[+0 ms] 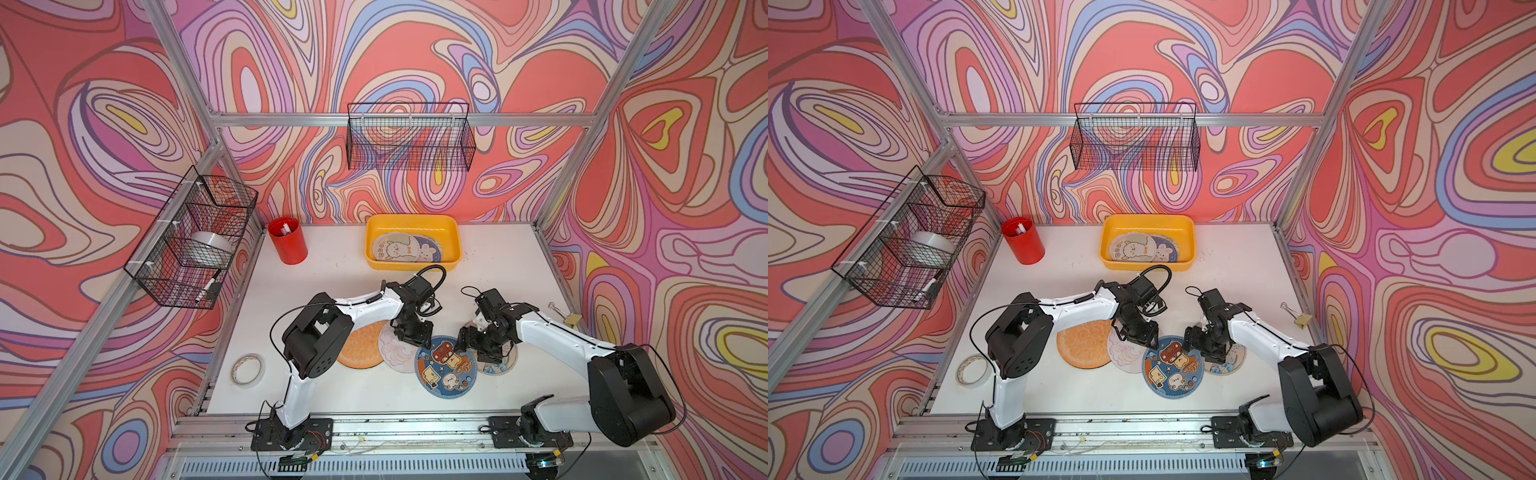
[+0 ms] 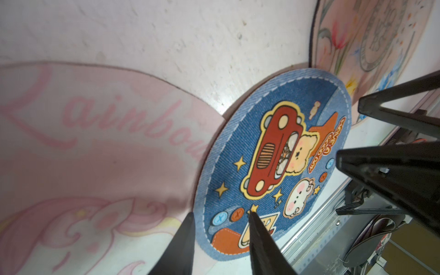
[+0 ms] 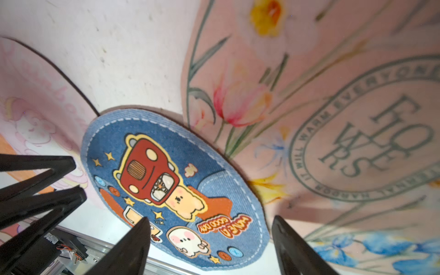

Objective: Put the coasters into the storage box
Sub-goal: Pick up the coaster from the coaster.

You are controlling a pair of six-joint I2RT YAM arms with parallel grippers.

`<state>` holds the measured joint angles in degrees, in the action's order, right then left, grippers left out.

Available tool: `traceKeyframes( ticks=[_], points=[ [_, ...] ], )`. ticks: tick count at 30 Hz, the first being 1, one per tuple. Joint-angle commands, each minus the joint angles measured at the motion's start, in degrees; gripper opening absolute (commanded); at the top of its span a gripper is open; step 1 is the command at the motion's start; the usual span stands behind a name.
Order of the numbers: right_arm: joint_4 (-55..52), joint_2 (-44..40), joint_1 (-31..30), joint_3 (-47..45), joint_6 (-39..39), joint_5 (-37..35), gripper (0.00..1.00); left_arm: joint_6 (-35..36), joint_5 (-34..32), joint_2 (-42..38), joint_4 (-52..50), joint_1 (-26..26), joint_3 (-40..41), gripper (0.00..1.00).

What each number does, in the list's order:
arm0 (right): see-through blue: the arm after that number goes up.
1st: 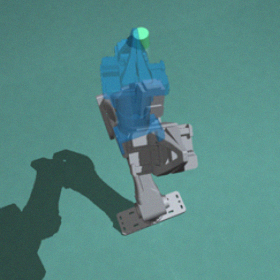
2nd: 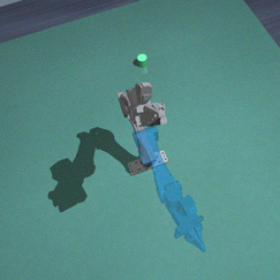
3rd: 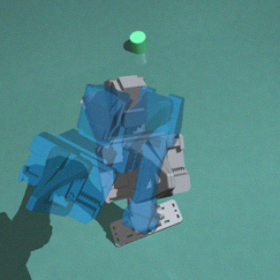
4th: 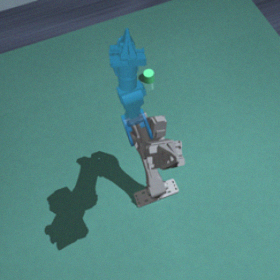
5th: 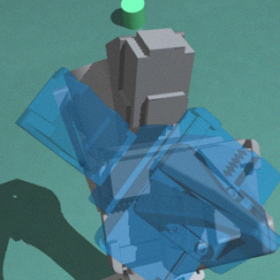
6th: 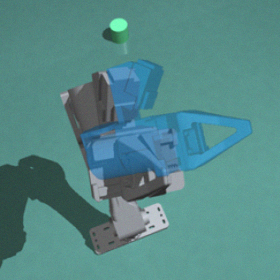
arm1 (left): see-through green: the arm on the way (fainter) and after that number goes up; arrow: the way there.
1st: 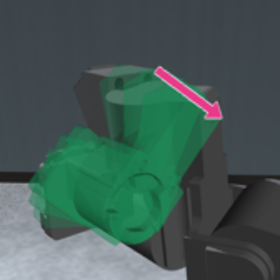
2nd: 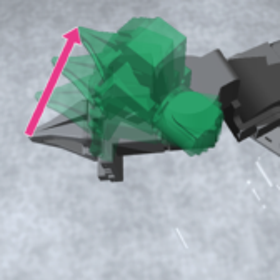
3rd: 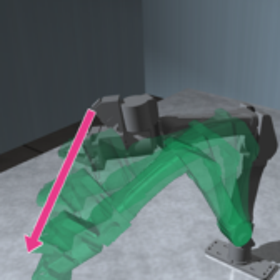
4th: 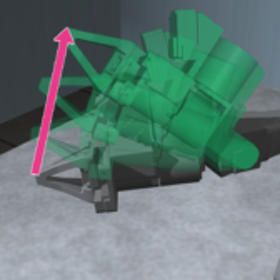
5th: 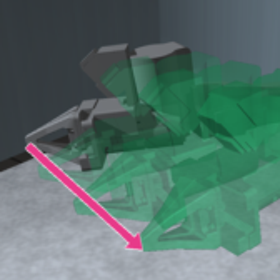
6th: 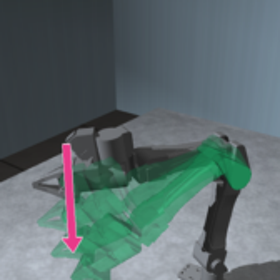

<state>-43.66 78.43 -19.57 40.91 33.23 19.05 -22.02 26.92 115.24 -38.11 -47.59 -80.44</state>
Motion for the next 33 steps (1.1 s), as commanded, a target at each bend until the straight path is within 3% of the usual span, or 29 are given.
traceKeyframes(
  ticks=[1,9,15,24,33],
  points=[
    [1.24,-0.92,-0.29,-0.87,-0.88,1.91,0.8,1.1,-0.86,1.3,-3.21,-0.32,-1.55,0.38],
    [-0.5,-0.18,-0.33,-1.15,-2.31,1.36,0.77,1.61,0.55,3.05,-3.98,-0.46,-2.68,0.35],
    [-2.6,-1.51,-0.29,-0.3,-0.76,-4.57,0.76,1.74,1.12,3.68,-4.25,-0.48,-3.23,0.32],
    [-0.8,1.23,-0.38,-0.48,-3.77,2.49,0.75,2.29,2.4,4.86,-4.89,-0.42,-4.15,0.3],
    [-0.31,1.98,-0.73,-0.74,-4.15,4.58,0.73,2.43,3.05,5.51,-5.13,-0.41,-4.7,0.28]
  ],
)
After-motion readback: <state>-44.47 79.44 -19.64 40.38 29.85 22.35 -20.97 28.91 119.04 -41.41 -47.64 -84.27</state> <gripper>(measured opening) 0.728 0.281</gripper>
